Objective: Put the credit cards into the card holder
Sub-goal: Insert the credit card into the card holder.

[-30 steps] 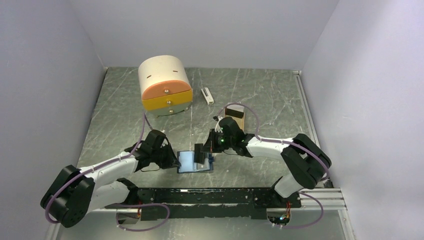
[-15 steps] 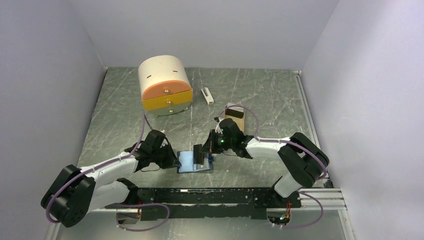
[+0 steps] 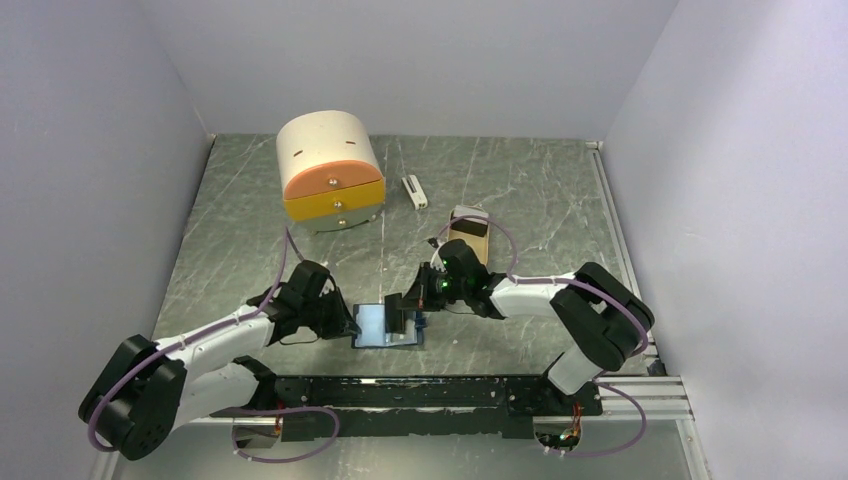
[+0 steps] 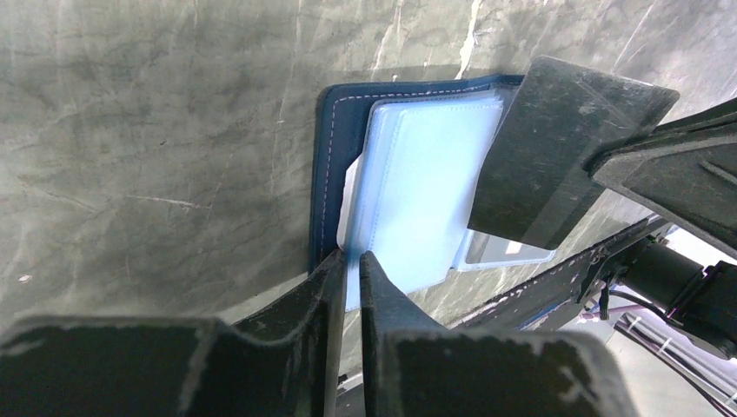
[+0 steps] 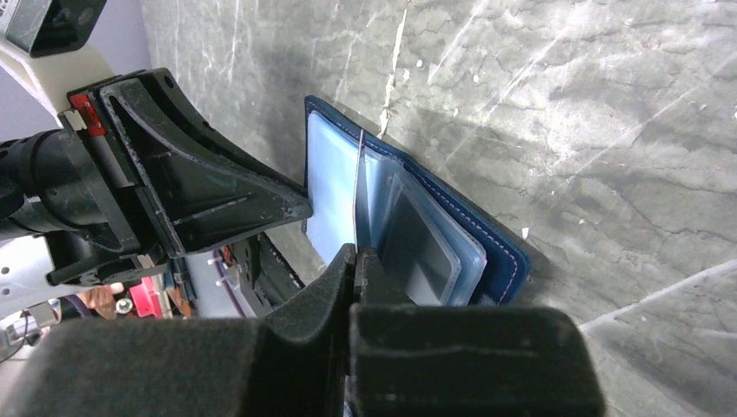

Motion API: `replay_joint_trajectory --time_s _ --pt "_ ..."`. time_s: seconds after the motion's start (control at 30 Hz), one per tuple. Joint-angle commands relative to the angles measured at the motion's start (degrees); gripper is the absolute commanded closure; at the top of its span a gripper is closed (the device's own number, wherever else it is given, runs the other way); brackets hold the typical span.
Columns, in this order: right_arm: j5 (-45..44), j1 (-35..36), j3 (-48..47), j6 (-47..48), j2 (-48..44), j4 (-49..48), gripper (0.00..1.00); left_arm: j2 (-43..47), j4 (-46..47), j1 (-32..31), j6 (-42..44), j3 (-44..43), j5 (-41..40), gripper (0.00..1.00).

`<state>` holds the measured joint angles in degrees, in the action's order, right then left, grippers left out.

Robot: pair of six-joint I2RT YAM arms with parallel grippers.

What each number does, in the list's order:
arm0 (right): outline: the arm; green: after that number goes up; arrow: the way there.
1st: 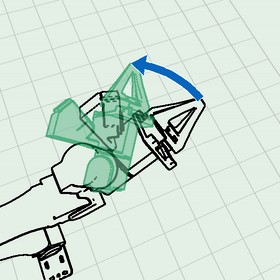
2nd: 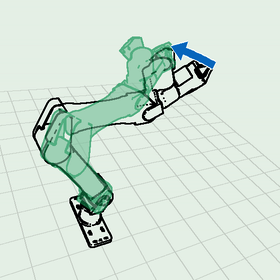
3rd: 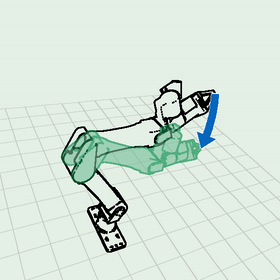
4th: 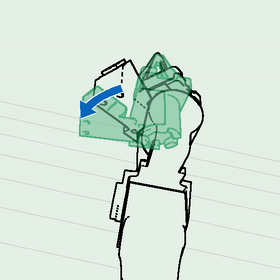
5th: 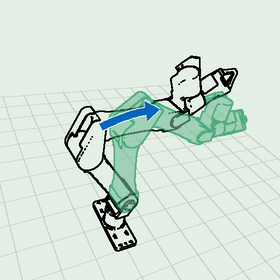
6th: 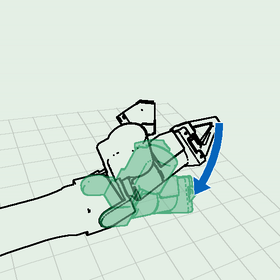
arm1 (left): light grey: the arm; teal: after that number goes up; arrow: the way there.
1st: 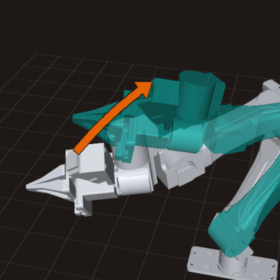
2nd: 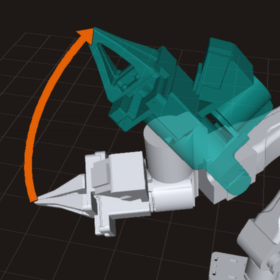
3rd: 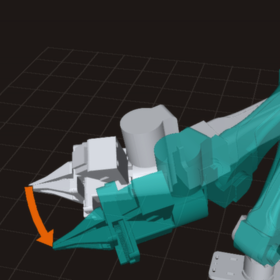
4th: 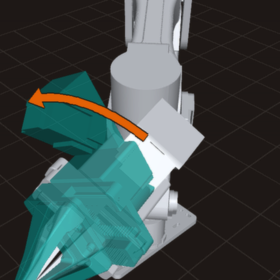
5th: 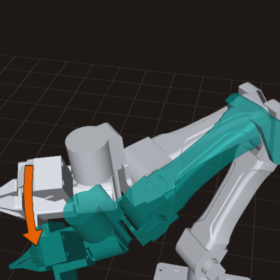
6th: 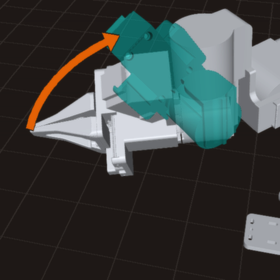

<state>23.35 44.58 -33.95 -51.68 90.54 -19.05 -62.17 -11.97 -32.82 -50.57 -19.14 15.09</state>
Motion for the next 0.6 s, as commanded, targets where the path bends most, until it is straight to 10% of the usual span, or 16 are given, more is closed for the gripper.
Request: replay_joint_trajectory --time_s 0.0,0.2,0.57 --pt "1.2 -0.5 -0.3 -0.5 0.0 0.0 1.0 0.2 -2.6 0.3 0.6 -1.5 -1.2 0.82" --pt "-0.3 -1.4 -0.6 0.7 -1.6 2.1 1.0 -0.2 -4.9 0.3 0.8 -3.3 -1.6 0.72" --pt "3.1 -1.6 1.4 -3.1 0.4 -4.8 1.0 -0.4 -7.0 0.3 1.3 -4.3 -3.3 0.85"
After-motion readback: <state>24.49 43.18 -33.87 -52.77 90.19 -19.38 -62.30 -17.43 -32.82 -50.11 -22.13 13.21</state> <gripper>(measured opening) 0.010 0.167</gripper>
